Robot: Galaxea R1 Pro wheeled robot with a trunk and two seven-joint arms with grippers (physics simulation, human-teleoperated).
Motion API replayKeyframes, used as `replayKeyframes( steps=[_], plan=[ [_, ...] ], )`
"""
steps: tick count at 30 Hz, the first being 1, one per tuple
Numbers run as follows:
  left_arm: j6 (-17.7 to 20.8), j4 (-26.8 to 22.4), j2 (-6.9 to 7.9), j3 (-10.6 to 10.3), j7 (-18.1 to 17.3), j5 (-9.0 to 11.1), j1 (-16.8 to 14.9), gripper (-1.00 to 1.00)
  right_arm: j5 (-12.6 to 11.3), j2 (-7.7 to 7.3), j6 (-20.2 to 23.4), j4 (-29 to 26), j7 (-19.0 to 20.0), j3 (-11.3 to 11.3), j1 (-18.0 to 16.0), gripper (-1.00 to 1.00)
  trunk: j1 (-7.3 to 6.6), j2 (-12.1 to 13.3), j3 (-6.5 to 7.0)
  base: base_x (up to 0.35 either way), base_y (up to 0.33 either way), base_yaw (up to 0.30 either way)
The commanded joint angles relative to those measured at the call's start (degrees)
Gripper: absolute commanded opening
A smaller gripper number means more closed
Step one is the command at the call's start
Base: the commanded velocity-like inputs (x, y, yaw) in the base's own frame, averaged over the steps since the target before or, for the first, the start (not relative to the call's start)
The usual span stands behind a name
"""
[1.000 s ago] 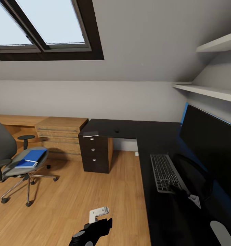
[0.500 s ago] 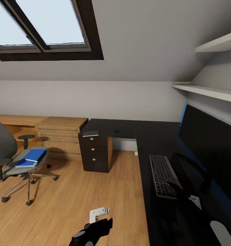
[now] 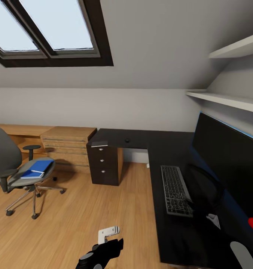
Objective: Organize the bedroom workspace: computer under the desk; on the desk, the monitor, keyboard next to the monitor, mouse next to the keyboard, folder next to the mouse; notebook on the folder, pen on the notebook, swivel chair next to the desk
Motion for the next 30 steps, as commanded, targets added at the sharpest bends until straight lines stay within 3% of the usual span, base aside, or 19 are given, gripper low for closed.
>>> replayKeyframes(
  steps=[1, 22, 30],
  plan=[
    [0.11, -0.07, 0.01, -0.07, 0.56, 0.6, -0.04, 1.0, -0.6, 0.0, 0.25, -0.09, -0.55, -0.07, -0.04, 1.0, -0.03, -0.05, -0.07, -0.325, 0.0, 0.0],
    [0.16, 0.08, 0.02, 0.17, 0.59, 0.54, -0.04, 1.0, -0.51, 0.05, 0.29, -0.1, -0.41, 0.15, -0.04, 1.0, -0.03, -0.05, -0.07, -0.248, 0.0, 0.0],
    [0.09, 1.55, 3.23, 0.12, 1.09, 0.43, -0.04, 1.0, -0.3, 0.05, 0.26, -0.87, -0.29, 4.16, -0.01, 1.0, -0.03, -0.05, -0.07, -0.334, 0.0, 0.0]
  ],
)
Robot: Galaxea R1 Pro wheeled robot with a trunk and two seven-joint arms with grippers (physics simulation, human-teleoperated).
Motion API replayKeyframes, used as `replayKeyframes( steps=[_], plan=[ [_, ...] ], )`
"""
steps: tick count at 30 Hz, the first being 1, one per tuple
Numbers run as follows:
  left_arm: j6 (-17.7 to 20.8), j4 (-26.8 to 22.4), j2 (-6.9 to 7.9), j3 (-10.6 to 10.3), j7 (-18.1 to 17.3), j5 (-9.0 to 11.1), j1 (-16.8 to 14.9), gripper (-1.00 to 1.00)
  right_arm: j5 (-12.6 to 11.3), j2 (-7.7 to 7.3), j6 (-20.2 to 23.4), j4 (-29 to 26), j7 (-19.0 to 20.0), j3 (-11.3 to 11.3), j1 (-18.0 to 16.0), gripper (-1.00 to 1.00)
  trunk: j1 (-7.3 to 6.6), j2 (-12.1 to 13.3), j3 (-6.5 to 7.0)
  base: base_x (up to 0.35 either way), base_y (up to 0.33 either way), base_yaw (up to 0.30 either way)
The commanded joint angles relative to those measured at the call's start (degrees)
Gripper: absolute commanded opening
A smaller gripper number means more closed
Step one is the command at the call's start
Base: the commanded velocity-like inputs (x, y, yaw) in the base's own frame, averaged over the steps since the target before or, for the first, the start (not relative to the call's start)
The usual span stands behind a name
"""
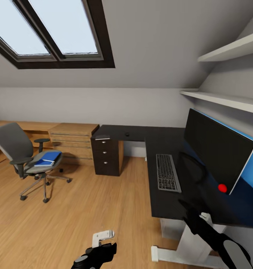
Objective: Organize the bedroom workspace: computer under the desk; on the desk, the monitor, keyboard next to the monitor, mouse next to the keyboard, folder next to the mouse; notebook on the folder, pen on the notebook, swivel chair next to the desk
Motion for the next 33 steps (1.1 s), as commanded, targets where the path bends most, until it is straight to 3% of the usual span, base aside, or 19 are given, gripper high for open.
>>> replayKeyframes(
  steps=[1, 5, 7, 11, 12, 13, 14, 16, 17, 18, 19, 21, 23, 24, 25, 26, 27, 30, 33],
  plan=[
    [0.07, 1.55, 0.46, -0.11, 0.58, 0.61, -0.04, 1.0, -0.59, 0.0, 0.24, -0.74, -0.55, 0.31, -0.03, 1.0, -0.03, -0.05, -0.07, -0.335, 0.0, 0.0],
    [0.03, 5.16, 1.06, -0.16, 0.5, 0.49, -0.04, 1.0, -0.07, -0.04, 0.32, -1.72, -0.59, 0.82, 0.06, 1.0, -0.03, -0.05, -0.07, -0.335, 0.0, 0.0],
    [0.02, 6.03, 1.17, -0.17, 0.47, 0.53, -0.04, 1.0, 1.32, -0.04, 0.34, -1.67, -0.6, 0.9, 0.11, 1.0, -0.03, -0.05, -0.07, -0.335, 0.0, 0.0],
    [-0.11, 9.25, 1.31, -0.16, 0.37, 0.43, -0.04, 1.0, 8.03, 0.2, 0.35, -1.61, -0.61, 1.3, 0.63, 1.0, -0.03, -0.05, -0.07, -0.335, 0.0, 0.0],
    [-0.21, 10.46, 1.33, -0.13, 0.35, 0.4, -0.04, 1.0, 11.25, 0.53, 0.33, -1.57, -0.61, 1.81, 0.89, 1.0, -0.03, -0.05, -0.07, -0.335, 0.0, 0.0],
    [-0.36, 11.01, 1.34, -0.12, 0.34, 0.39, -0.04, 1.0, 12.97, 0.75, 0.34, -1.56, -0.61, 2.12, 1.02, 1.0, -0.03, -0.05, -0.07, -0.335, 0.0, 0.0],
    [-0.91, 12.03, 1.37, -0.11, 0.29, 0.37, -0.04, 1.0, 16.64, 1.27, 0.31, -1.32, -0.66, 2.79, 1.2, 1.0, -0.03, -0.05, -0.07, -0.335, 0.0, 0.0],
    [-1.86, 13.07, 1.47, -0.1, 0.26, 0.36, -0.04, 1.0, 20.61, 1.84, 0.29, -0.43, -0.7, 3.49, 1.31, 1.0, -0.03, -0.05, -0.07, -0.335, 0.0, 0.0],
    [-3.13, 14.23, 1.8, -0.1, 0.26, 0.35, -0.04, 1.0, 24.97, 2.38, 0.23, 1.33, -0.72, 4.33, 1.39, 1.0, -0.03, -0.05, -0.07, -0.313, 0.0, 0.0],
    [-3.89, 14.84, 1.97, -0.11, 0.25, 0.37, -0.04, 1.0, 27.3, 2.62, 0.17, 2.48, -0.71, 4.84, 1.42, 1.0, -0.03, -0.05, -0.07, -0.273, 0.0, 0.0],
    [-5.53, 16.12, 2.26, -0.14, 0.21, 0.39, -0.04, 1.0, 32.21, 3.05, -0.27, 5.14, -0.73, 6.06, 1.45, 1.0, -0.03, -0.05, -0.07, -0.175, 0.0, 0.0],
    [-7.27, 17.46, 2.44, -0.18, 0.16, 0.44, -0.04, 1.0, 37.32, 3.52, -1.42, 8.1, -0.78, 7.43, 1.48, 1.0, -0.03, -0.05, -0.07, -0.126, 0.0, 0.0],
    [-10.62, 20.74, 2.64, -0.23, 0.09, 0.48, -0.04, 1.0, 46.68, 4.96, -7.1, 14.38, -0.84, 9.46, 1.5, 1.0, -0.03, -0.05, -0.07, -0.059, 0.0, 0.0],
    [-11.43, 21.79, 2.66, -0.24, 0.07, 0.49, -0.04, 1.0, 48.6, 5.4, -9.33, 16.07, -0.86, 9.73, 1.51, 1.0, -0.03, -0.05, -0.07, -0.037, 0.0, 0.0],
    [-13.11, 24.29, 2.7, -0.3, 0.04, 0.5, -0.04, 1.0, 51.71, 6.28, -14.6, 19.45, -0.95, 10.11, 1.51, 1.0, -0.03, -0.05, -0.07, -0.023, 0.0, 0.0],
    [-14.0, 25.72, 2.72, -0.29, 0.02, 0.5, -0.04, 1.0, 52.83, 6.71, -17.44, 21.07, -1.0, 10.24, 1.51, 1.0, -0.25, 0.35, 0.11, -0.019, 0.0, 0.0],
    [-15.91, 28.72, 2.74, -0.28, -0.01, 0.44, -0.04, 1.0, 54.41, 7.54, -23.13, 24.1, -1.18, 10.44, 1.52, 1.0, -0.47, 0.75, 0.29, -0.012, 0.0, 0.0],
    [-19.98, 32.83, 2.77, -0.26, -0.02, 0.38, -0.04, 1.0, 56.21, 9.25, -32.49, 29.8, -1.56, 10.77, 1.52, 1.0, -1.13, 1.95, 0.83, -0.007, 0.0, 0.0],
    [-22.98, 34.59, 2.82, -0.26, -0.03, 0.36, -0.04, 1.0, 57.18, 10.44, -37.72, 34.93, -1.7, 10.99, 1.52, 1.0, -1.79, 3.16, 1.37, -0.003, 0.0, 0.0]
  ],
)
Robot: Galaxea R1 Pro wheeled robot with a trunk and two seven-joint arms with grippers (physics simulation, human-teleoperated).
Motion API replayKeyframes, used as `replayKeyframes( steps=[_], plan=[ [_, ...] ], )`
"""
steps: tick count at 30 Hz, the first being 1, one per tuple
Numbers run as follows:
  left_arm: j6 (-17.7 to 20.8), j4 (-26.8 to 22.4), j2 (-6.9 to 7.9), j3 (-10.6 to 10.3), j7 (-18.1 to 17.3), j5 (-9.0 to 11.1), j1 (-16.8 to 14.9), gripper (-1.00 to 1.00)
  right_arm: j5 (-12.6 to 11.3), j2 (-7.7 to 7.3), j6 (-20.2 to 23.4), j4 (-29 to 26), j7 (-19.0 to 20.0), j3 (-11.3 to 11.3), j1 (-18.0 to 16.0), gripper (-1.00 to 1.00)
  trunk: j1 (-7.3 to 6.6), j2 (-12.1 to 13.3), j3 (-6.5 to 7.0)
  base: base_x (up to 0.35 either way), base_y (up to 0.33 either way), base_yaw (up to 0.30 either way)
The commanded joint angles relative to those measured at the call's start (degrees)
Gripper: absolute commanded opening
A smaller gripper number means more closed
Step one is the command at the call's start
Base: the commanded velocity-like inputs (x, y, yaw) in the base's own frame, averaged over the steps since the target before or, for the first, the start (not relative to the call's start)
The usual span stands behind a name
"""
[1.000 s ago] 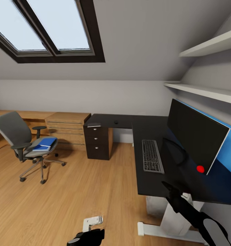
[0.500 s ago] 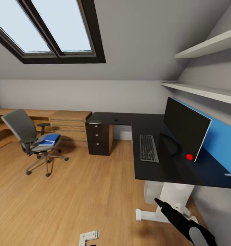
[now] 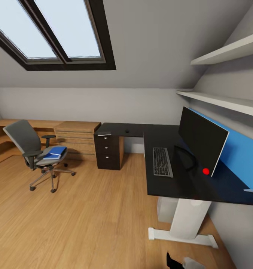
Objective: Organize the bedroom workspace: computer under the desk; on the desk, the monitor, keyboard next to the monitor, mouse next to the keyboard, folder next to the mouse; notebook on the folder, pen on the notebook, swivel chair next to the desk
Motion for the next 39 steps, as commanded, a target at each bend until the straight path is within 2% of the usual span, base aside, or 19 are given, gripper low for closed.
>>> replayKeyframes(
  steps=[1, 4, 12, 15, 16, 17, 18, 25, 26, 32, 39],
  plan=[
    [-0.28, 0.16, 0.05, -0.21, 0.44, 0.37, -0.04, 1.0, -0.42, 0.13, -1.1, 0.97, -0.31, 0.34, -0.04, 1.0, -0.22, 0.37, 0.12, -0.002, 0.0, 0.0],
    [-1.55, 0.87, 0.12, -0.21, 0.48, 0.36, -0.04, 1.0, 0.04, 0.64, -3.31, 3.81, -0.25, 0.56, -0.04, 1.0, -0.88, 1.57, 0.66, 0.0, 0.0, 0.0],
    [-3.11, 1.3, 0.16, -0.21, 0.47, 0.28, -0.04, 1.0, 2.37, 0.87, -4.61, 8.64, 0.02, 1.12, -0.07, 1.0, -2.64, 4.78, 2.09, 0.0, 0.0, 0.0],
    [-4.86, 1.44, 0.16, -0.21, 0.44, 0.35, -0.04, 1.0, 2.99, 0.89, -4.88, 9.92, 0.02, 1.18, -0.1, 1.0, -3.3, 5.99, 2.63, 0.0, 0.0, 0.0],
    [-5.9, 1.65, 0.16, -0.21, 0.48, 0.4, -0.04, 1.0, 3.02, 0.97, -6.13, 10.49, -0.01, 1.18, -0.12, 1.0, -3.52, 6.39, 2.81, 0.0, 0.0, 0.0],
    [-6.57, 1.98, 0.1, -0.27, 0.5, 0.38, -0.04, 1.0, 3.34, 2.83, -9.08, 11.2, 0.08, 1.37, -0.12, 1.0, -3.52, 6.39, 2.81, 0.0, 0.0, 0.0],
    [-6.66, 2.02, 0.09, -0.29, 0.5, 0.37, -0.04, 1.0, 3.42, 3.38, -9.54, 12.04, 0.11, 1.4, -0.13, 1.0, -3.52, 6.39, 2.81, 0.0, 0.0, 0.0],
    [-6.72, 3.71, 0.0, -0.38, 0.51, 0.29, -0.04, 1.0, 3.42, 4.46, -10.15, 12.95, 0.07, 1.36, -0.13, 1.0, -3.52, 6.39, 2.81, 0.152, 0.128, 0.049],
    [-6.77, 4.06, 0.04, -0.39, 0.51, 0.27, -0.04, 1.0, 3.05, 5.1, -13.58, 13.35, -0.02, 1.28, -0.13, 1.0, -3.52, 6.39, 2.81, 0.243, 0.206, 0.271],
    [-6.72, 4.64, 0.11, -0.32, 0.51, 0.29, -0.04, 1.0, 3.21, 5.2, -14.69, 13.48, -0.02, 1.19, -0.21, 1.0, -3.52, 6.39, 2.81, 0.245, 0.214, 0.242],
    [-6.72, 4.76, 0.08, -0.3, 0.51, 0.27, -0.04, 1.0, 3.55, 5.17, -15.69, 13.57, 0.05, 1.3, -0.21, 1.0, -3.52, 6.39, 2.93, 0.249, 0.233, 0.044]
  ],
)
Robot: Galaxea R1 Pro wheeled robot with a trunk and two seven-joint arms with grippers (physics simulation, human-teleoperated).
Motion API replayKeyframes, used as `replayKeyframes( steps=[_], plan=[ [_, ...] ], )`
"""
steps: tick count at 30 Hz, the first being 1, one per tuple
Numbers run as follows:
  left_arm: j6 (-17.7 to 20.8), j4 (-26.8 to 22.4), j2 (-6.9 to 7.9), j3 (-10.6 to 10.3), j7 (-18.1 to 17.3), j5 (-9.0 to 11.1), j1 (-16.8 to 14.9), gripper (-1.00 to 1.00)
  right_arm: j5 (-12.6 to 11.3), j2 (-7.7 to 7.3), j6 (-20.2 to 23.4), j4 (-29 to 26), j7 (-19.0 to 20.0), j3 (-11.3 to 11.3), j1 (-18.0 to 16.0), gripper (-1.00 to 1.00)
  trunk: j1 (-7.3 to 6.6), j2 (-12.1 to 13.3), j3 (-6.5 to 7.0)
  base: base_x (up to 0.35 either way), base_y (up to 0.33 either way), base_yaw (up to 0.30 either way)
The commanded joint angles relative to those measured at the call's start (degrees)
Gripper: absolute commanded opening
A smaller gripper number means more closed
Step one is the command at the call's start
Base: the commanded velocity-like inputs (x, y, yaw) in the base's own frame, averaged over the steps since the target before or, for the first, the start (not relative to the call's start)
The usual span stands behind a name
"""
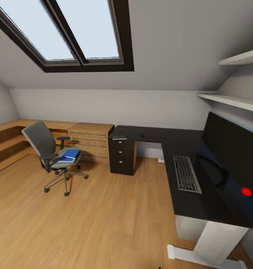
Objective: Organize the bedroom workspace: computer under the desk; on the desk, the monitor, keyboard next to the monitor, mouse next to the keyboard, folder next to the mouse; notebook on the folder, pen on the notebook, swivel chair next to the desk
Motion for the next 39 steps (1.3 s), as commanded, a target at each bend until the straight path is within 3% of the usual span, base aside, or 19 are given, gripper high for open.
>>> replayKeyframes(
  steps=[1, 7, 15, 39],
  plan=[
    [0.23, -0.1, 0.05, -0.28, 0.45, 0.28, -0.04, 1.0, -0.21, -0.06, -0.97, 0.1, -0.46, 0.41, -0.04, 1.0, 0.04, -0.05, 0.0, 0.256, 0.234, 0.009],
    [0.23, -0.01, -0.15, -0.35, 0.45, -0.43, -0.04, 1.0, 0.74, -0.01, -4.32, 2.47, -0.45, 0.51, -0.04, 1.0, 0.04, -0.05, 0.47, 0.264, 0.229, 0.003],
    [0.23, 0.7, -0.29, -0.44, 0.37, -1.74, -0.04, 1.0, 4.3, 0.05, -5.91, 3.55, -0.45, 0.45, -0.04, 1.0, 0.04, -0.05, 1.17, 0.285, 0.187, 0.0],
    [0.14, 0.88, -0.3, -0.41, 0.36, -1.83, -0.04, 1.0, 5.0, 0.16, -6.01, 3.71, -0.45, 0.53, -0.04, 1.0, 0.04, -0.05, 3.3, 0.32, 0.013, 0.0]
  ],
)
